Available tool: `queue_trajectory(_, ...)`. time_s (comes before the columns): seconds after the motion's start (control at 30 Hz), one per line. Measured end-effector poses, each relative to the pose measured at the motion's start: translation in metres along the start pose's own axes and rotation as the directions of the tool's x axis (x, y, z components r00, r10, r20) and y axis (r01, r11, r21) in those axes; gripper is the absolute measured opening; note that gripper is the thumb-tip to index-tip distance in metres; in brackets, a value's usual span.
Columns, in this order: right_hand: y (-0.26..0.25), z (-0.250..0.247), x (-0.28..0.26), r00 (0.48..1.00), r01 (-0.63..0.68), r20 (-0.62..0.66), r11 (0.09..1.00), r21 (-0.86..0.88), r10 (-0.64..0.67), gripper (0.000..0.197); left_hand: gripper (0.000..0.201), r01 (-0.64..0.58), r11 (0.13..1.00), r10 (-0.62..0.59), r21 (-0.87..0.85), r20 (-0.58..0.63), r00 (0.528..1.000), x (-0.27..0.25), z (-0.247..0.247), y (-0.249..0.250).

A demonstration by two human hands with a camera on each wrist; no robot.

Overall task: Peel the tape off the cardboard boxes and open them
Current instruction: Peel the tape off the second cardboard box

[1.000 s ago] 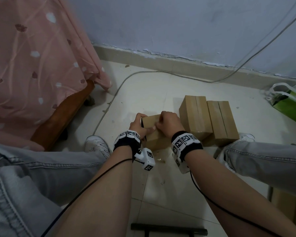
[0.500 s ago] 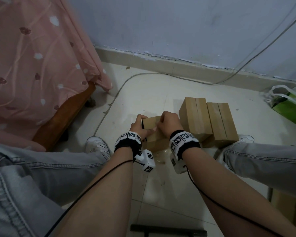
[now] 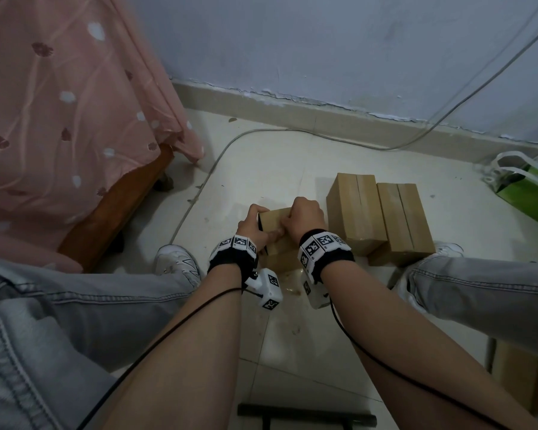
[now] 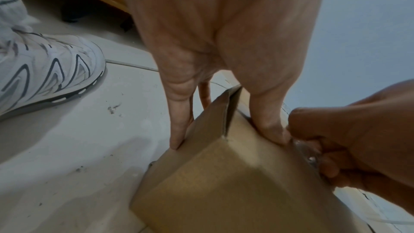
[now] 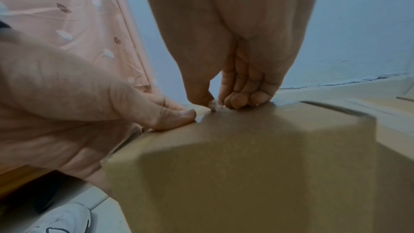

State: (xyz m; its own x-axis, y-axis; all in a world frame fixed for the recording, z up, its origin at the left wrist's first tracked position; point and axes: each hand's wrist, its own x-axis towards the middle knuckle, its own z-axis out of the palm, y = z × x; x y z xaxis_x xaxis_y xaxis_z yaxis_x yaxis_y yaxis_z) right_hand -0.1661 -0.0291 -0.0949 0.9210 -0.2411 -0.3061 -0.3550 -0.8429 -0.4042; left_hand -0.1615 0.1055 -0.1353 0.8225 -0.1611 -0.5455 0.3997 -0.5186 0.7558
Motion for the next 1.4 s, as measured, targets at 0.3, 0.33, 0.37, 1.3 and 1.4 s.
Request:
queue_trajectory(0.3, 0.008, -0.005, 0.007, 1.0, -0.013, 0.028, 0.996, 0.086, 0.01, 0.017, 0.07, 0.007, 1.0, -0.007, -0.01, 0.016, 1.0, 0.005, 0.001, -0.003)
queue_trajectory(0.33, 0.008, -0.005, 0.006, 1.0, -0.011, 0.027, 0.996, 0.084, 0.009, 0.015, 0.071, 0.005, 1.0, -0.005, -0.012, 0.017, 1.0, 0.005, 0.001, -0.003)
queue_trajectory(0.37, 0.007, -0.004, 0.006, 1.0, -0.008, 0.025, 0.997, 0.075, 0.007, 0.013, 0.071, 0.004, 1.0, -0.004, -0.012, 0.011, 1.0, 0.005, 0.001, -0.004)
queue_trajectory(1.3, 0.004, -0.003, 0.009, 0.997, -0.005, 0.075, 1.0, 0.02, 0.003, 0.023, 0.066, -0.012, 1.0, 0.011, 0.003, 0.019, 1.0, 0.003, 0.0, -0.002)
queue_trajectory(1.4, 0.0, -0.002, 0.007, 0.999, -0.029, 0.029, 1.0, -0.011, 0.029, 0.013, 0.065, -0.011, 1.0, 0.011, 0.005, 0.029, 1.0, 0.003, 0.0, -0.002)
